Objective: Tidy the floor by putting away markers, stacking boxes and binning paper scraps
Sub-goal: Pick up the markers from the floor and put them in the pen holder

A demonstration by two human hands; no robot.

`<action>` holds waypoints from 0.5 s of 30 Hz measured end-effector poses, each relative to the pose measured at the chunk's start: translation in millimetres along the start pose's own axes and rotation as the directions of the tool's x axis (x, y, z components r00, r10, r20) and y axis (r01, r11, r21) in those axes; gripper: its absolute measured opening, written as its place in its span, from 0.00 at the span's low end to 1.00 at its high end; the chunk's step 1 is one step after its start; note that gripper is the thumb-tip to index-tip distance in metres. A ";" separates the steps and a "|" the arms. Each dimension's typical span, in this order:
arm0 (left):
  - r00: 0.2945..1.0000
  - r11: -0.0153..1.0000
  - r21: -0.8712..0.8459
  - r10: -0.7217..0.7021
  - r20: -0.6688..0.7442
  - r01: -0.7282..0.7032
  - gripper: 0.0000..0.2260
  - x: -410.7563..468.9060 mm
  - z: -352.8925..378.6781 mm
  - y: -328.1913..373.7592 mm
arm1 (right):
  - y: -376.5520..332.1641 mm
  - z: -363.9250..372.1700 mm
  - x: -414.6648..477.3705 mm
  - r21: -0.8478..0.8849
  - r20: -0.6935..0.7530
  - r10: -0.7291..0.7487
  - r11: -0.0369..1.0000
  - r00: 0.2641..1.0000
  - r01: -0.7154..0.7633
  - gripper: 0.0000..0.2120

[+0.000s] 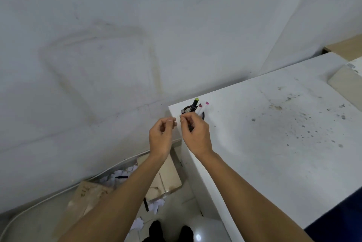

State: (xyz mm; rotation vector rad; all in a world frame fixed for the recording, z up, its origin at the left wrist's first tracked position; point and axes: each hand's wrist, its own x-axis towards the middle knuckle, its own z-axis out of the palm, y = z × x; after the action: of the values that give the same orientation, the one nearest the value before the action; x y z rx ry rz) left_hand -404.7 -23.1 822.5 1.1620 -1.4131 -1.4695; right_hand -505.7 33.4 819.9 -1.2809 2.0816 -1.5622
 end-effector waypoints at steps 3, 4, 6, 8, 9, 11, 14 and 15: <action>0.998 1.000 0.000 -0.020 -0.067 0.020 0.07 -17.1 -36.5 -8.2 | -14.5 21.2 -20.3 0.077 0.112 0.034 0.996 0.993 -0.043 0.03; 0.996 1.000 0.001 -0.024 -0.087 0.025 0.07 -22.3 -49.4 -11.2 | -19.7 28.7 -28.3 0.095 0.140 0.036 0.994 0.989 -0.050 0.03; 0.992 0.999 0.011 -0.042 -0.119 0.044 0.08 -30.7 -74.3 -16.7 | -29.2 44.0 -43.9 0.112 0.177 0.045 0.991 0.983 -0.066 0.04; 0.987 0.998 0.013 -0.058 -0.149 0.061 0.08 -37.6 -99.9 -22.5 | -37.9 61.2 -59.4 0.126 0.207 0.055 0.989 0.977 -0.082 0.04; 0.985 0.997 0.014 -0.067 -0.162 0.070 0.08 -41.5 -113.6 -26.1 | -41.7 70.7 -67.8 0.137 0.228 0.062 0.986 0.972 -0.095 0.04; 0.980 0.996 0.020 -0.084 -0.179 0.089 0.08 -48.2 -138.3 -34.2 | -47.3 88.1 -81.9 0.150 0.256 0.064 0.983 0.964 -0.105 0.04; 0.973 0.991 0.042 -0.115 -0.198 0.125 0.08 -60.7 -179.3 -53.6 | -52.5 120.5 -105.1 0.145 0.291 0.079 0.981 0.953 -0.126 0.05; 0.973 0.989 0.056 -0.123 -0.194 0.136 0.09 -64.7 -190.5 -60.5 | -52.4 130.6 -111.7 0.138 0.298 0.098 0.980 0.949 -0.144 0.05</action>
State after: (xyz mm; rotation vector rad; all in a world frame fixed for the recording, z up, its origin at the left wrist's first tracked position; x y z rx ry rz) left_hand -200.4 -11.1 775.0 1.4221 -1.2860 -1.3657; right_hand -330.7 29.4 779.9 -1.2172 1.7821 -1.3631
